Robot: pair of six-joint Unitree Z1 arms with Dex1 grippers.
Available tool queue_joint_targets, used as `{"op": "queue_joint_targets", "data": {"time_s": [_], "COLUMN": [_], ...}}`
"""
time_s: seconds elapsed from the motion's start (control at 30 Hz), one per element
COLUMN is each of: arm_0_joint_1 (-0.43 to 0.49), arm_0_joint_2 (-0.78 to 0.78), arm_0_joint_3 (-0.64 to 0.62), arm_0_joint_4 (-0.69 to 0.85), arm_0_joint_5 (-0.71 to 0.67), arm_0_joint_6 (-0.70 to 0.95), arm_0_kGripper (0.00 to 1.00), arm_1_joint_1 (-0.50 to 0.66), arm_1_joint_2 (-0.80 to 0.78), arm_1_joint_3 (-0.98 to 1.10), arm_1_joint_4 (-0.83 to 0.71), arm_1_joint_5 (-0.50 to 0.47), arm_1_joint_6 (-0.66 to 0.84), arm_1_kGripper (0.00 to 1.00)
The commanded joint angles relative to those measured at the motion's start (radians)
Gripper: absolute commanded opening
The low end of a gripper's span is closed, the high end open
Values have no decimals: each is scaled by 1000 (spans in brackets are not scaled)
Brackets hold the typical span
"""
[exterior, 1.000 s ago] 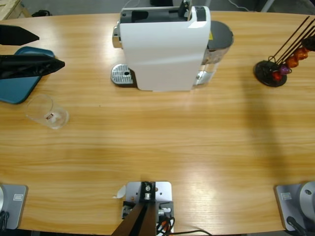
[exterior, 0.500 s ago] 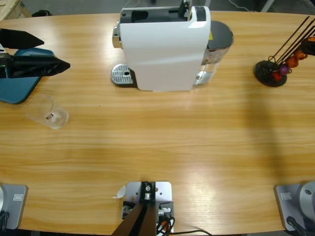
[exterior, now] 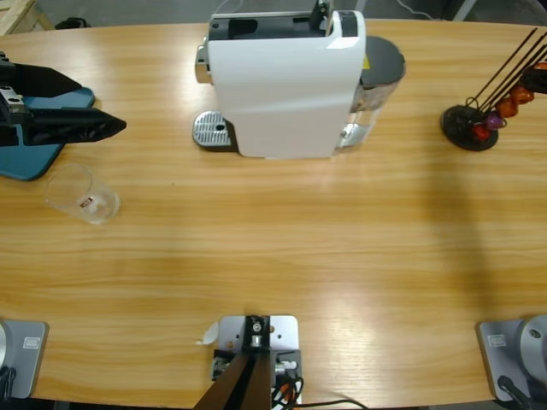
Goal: Pour coffee
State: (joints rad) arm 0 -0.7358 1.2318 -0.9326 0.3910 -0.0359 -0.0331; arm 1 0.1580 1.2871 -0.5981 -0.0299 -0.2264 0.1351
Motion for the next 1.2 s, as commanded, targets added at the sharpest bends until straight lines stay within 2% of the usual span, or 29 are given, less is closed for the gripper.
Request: {"op": "queue_joint_targets", "data": {"time_s": [0.03, 0.5, 0.67, 0.9, 1.0, 1.13, 1.2], "arm_0_joint_1": [6, 6, 6, 6, 6, 7, 7], "arm_0_joint_2": [40, 35, 22, -11, -25, -59, -93], "arm_0_joint_3": [56, 75, 109, 159, 169, 183, 198], "arm_0_joint_4": [-16, -20, -22, -50, -55, -55, -55], "arm_0_joint_5": [-10, -18, -22, -22, -22, -22, -22], "arm_0_joint_6": [-33, -41, -47, -57, -62, -67, -68], "arm_0_kGripper": [987, 987, 987, 987, 987, 987, 987], "arm_1_joint_1": [-12, -17, -17, 0, 25, 110, 140], "arm_1_joint_2": [15, 41, 14, -129, -217, -310, -341], "arm_1_joint_3": [-14, -119, -217, -317, -348, -346, -345], "arm_1_joint_4": [-8, 59, 173, 380, 453, 475, 504], "arm_1_joint_5": [-16, -40, -70, -100, -74, 49, 56], "arm_1_joint_6": [-35, -28, -28, -26, -26, -12, -6], "arm_1_kGripper": [217, 214, 214, 214, 214, 214, 214]}}
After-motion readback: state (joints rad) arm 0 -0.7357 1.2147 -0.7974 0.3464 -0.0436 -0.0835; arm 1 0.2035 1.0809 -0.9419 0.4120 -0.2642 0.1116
